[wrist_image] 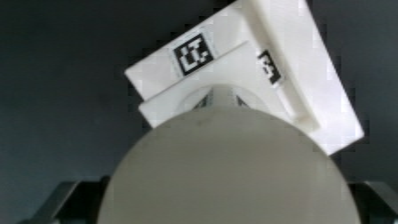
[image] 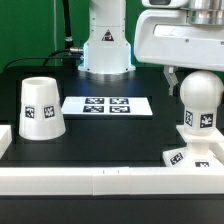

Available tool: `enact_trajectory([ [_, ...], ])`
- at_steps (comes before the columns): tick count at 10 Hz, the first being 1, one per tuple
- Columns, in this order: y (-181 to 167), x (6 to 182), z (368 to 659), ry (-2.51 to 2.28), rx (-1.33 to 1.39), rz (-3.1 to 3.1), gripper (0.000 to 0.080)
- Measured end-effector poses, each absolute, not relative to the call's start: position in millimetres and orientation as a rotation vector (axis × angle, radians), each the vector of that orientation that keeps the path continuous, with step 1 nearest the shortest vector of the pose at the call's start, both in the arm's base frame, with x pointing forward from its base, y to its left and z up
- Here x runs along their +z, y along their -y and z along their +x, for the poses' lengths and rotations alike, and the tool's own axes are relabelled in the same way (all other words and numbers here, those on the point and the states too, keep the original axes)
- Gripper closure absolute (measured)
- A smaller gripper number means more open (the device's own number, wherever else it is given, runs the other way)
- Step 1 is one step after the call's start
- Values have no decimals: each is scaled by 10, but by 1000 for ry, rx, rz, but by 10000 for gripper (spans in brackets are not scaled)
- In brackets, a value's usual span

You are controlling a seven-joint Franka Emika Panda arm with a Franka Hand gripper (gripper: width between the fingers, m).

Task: Assemble lamp

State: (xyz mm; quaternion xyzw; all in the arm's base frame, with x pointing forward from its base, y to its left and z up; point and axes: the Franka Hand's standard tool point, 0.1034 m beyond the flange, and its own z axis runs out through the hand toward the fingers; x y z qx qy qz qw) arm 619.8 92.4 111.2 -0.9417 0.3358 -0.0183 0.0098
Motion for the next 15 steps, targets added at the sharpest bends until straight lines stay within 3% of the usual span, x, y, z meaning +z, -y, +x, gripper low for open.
enact_trajectory([
  [11, -941, 1079, 6189, -2107, 68, -2149, 223],
  [12, -945, 1075, 6187, -2101, 68, -2155, 150],
  [15, -963, 1069, 6181, -2063, 67, -2191, 104],
])
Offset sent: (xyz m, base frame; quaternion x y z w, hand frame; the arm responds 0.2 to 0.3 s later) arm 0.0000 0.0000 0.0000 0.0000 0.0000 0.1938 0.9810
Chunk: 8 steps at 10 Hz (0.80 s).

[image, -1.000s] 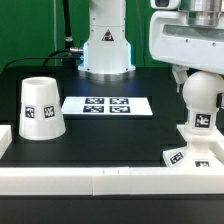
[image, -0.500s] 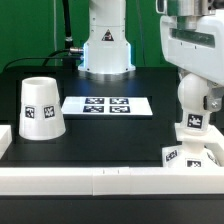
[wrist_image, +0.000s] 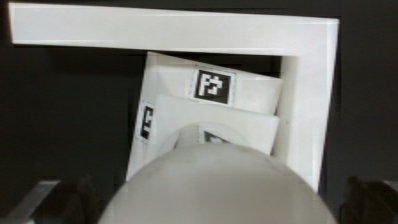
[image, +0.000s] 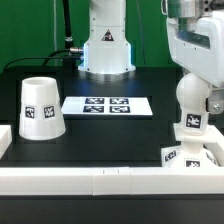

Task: Assemble lamp

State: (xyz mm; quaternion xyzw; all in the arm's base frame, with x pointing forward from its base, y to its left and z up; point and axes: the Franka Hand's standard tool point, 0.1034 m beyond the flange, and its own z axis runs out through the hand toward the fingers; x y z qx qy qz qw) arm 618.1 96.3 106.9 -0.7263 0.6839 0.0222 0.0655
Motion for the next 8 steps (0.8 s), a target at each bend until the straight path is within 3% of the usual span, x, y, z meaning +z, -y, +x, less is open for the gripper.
enact_trajectory([
  [5, -775, 1679, 5933, -1578, 11, -2494, 101],
  [8, -813, 1594, 5935, -1572, 21, -2505, 101],
])
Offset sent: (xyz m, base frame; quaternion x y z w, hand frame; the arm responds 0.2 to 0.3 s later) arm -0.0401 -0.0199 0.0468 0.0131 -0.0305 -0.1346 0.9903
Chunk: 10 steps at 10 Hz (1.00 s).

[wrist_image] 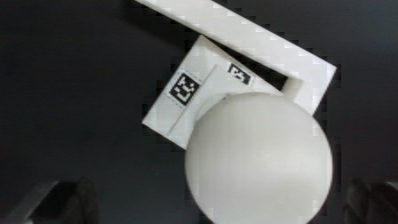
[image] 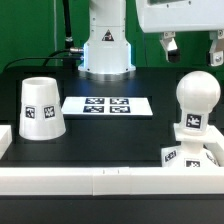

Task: Assemble lamp

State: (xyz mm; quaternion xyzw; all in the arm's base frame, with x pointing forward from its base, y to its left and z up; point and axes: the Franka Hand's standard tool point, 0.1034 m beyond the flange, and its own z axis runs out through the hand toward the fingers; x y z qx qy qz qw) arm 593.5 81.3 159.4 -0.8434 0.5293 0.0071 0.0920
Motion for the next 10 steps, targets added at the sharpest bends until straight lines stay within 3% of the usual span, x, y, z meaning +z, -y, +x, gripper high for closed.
enact_trajectory([
  [3, -782, 1607, 5870, -1446, 11, -2583, 101],
  [7, -5, 1638, 5661, -900, -49, -2820, 101],
  [10, -90, 1635, 5663, -856, -50, -2834, 101],
])
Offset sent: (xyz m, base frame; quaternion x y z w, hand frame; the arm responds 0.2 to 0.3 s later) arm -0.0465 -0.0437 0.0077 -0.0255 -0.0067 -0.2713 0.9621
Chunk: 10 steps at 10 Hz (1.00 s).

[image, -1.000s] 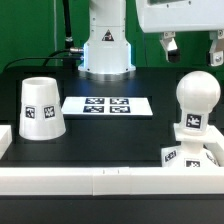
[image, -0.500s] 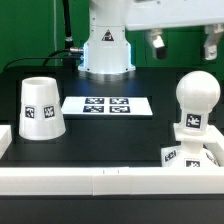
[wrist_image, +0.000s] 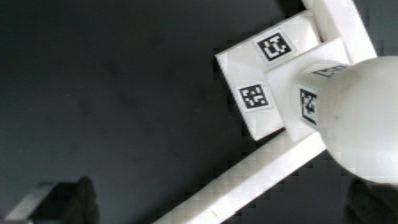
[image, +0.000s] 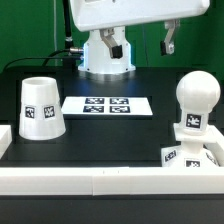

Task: Assemble lamp

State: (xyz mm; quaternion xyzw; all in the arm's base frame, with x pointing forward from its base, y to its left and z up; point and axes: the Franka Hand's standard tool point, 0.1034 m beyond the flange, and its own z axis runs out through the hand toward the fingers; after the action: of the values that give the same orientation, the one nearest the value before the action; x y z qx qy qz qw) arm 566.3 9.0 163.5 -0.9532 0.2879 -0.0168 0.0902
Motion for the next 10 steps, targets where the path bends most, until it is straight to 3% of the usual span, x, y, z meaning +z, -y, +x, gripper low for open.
enact_trajectory([
  [5, 99, 1586, 5607, 383, -58, -3128, 101],
  [9, 110, 1578, 5601, 566, -54, -3102, 101],
  [10, 248, 1563, 5537, 785, -49, -3060, 101],
])
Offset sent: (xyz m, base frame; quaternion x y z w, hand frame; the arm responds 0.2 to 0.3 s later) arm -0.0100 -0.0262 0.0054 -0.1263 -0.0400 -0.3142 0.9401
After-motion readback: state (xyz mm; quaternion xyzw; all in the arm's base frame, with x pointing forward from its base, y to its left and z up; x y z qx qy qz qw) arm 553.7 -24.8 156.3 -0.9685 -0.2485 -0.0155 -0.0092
